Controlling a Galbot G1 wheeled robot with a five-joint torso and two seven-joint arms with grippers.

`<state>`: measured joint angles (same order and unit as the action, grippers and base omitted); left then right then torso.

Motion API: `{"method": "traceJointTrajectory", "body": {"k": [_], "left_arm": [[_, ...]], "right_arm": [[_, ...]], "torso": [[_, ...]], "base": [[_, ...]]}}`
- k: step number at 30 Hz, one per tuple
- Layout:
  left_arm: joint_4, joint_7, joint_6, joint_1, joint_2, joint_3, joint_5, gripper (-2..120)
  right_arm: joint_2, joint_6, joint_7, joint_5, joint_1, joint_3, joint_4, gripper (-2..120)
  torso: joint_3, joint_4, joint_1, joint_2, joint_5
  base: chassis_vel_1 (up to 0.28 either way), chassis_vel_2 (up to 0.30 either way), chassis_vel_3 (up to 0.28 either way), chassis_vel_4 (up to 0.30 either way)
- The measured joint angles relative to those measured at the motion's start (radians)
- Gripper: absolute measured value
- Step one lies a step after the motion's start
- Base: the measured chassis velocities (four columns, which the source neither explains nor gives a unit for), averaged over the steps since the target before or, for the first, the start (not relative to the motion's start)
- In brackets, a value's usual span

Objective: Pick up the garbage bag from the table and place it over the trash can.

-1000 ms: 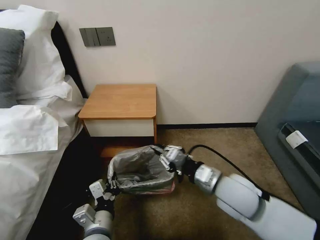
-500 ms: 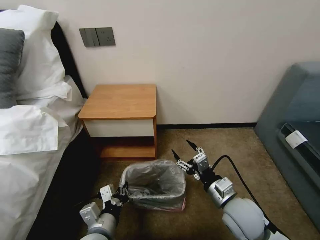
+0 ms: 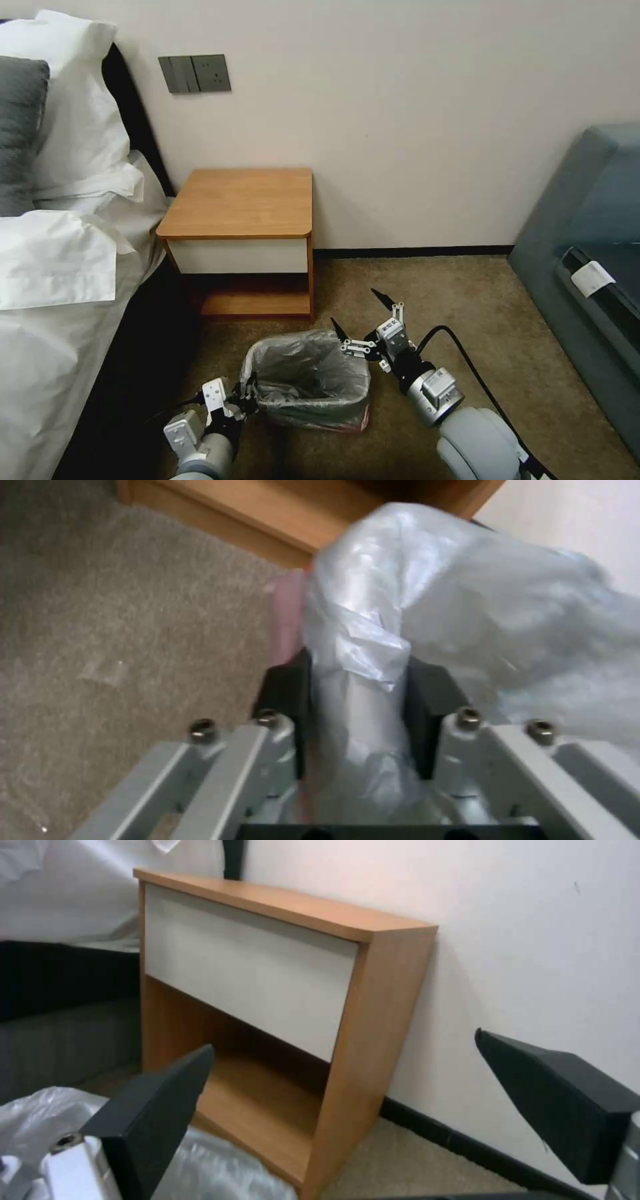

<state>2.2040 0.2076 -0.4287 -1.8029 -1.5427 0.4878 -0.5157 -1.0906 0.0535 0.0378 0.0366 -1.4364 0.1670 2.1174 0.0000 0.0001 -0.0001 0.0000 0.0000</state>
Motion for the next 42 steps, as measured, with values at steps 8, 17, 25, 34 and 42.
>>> {"method": "traceJointTrajectory", "body": {"k": [8,17,25,34,42], "left_arm": [[0.022,-0.007,0.007,-0.006,0.004,-0.001,0.024,66],[0.045,-0.049,0.077,-0.013,0.043,0.034,0.103,97],[-0.027,-0.114,0.361,-0.012,0.028,0.065,0.26,100],[-0.194,-0.181,0.785,0.024,-0.001,0.138,0.392,99],[-0.181,-0.199,0.775,0.049,0.007,0.152,0.339,100]], "right_arm": [[0.002,0.008,0.002,0.004,0.022,-0.012,-0.007,100],[-0.009,0.011,0.006,0.003,0.027,-0.029,-0.021,100],[-0.074,0.041,-0.081,-0.017,-0.015,-0.042,-0.031,100],[-0.187,-0.033,-0.213,-0.172,-0.077,-0.015,-0.067,100],[-0.224,-0.061,-0.237,-0.186,-0.1,0.018,-0.06,100]], "torso": [[0.0,0.0,0.0,0.0,0.0001],[0.0,-0.0001,0.0,0.0,0.0],[0.0,-0.0001,0.0,0.0,-0.0001],[0.0,-0.0002,0.0,0.0,0.0],[0.0,-0.0001,0.0,0.0,0.0]], "base": [[0.0,0.0,0.0,0.0],[0.0,0.0,0.0,0.0],[0.0,0.0,0.0,0.0],[0.0,0.0,0.0,0.0],[0.0,0.0,0.0,0.0]]}}
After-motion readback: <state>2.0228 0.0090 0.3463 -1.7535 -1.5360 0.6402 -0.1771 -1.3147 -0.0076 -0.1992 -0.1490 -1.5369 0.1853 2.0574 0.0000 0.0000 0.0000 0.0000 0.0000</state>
